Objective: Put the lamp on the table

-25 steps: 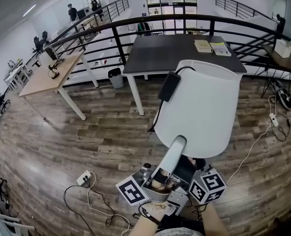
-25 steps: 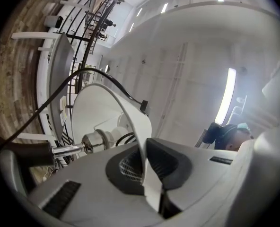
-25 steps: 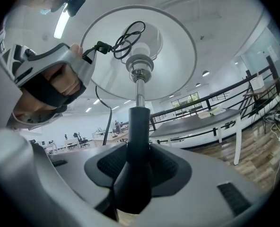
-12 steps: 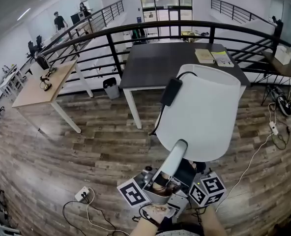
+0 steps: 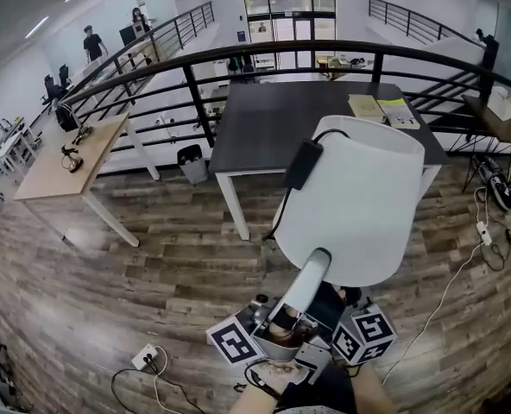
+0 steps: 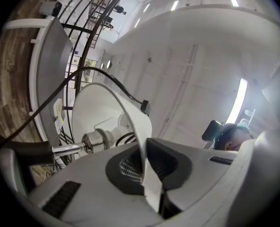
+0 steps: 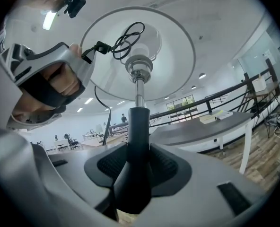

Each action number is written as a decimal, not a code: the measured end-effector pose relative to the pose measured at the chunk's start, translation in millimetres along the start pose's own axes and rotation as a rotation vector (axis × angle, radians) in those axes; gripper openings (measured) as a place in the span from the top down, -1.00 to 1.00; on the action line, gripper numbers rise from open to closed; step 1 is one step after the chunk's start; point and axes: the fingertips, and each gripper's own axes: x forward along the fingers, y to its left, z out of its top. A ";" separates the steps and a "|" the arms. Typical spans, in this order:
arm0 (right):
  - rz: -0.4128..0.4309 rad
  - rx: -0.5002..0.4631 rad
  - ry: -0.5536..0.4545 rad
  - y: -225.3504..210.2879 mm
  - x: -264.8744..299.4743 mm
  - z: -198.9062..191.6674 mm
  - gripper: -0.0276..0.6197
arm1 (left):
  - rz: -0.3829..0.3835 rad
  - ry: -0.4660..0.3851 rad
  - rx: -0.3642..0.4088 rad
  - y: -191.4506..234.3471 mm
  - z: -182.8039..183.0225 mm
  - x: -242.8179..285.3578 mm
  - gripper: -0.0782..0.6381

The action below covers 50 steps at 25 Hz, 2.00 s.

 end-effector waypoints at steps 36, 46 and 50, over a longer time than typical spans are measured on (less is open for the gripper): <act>0.125 -0.009 0.047 -173.7 231.9 78.0 0.39 | 0.032 -0.089 0.086 207.6 119.1 175.9 0.70; 0.124 -0.005 0.042 -221.7 269.9 92.3 0.39 | 0.033 -0.082 0.084 255.1 129.8 215.3 0.70; 0.119 0.006 0.050 -231.4 280.1 92.2 0.39 | 0.046 -0.080 0.077 268.6 134.6 223.3 0.70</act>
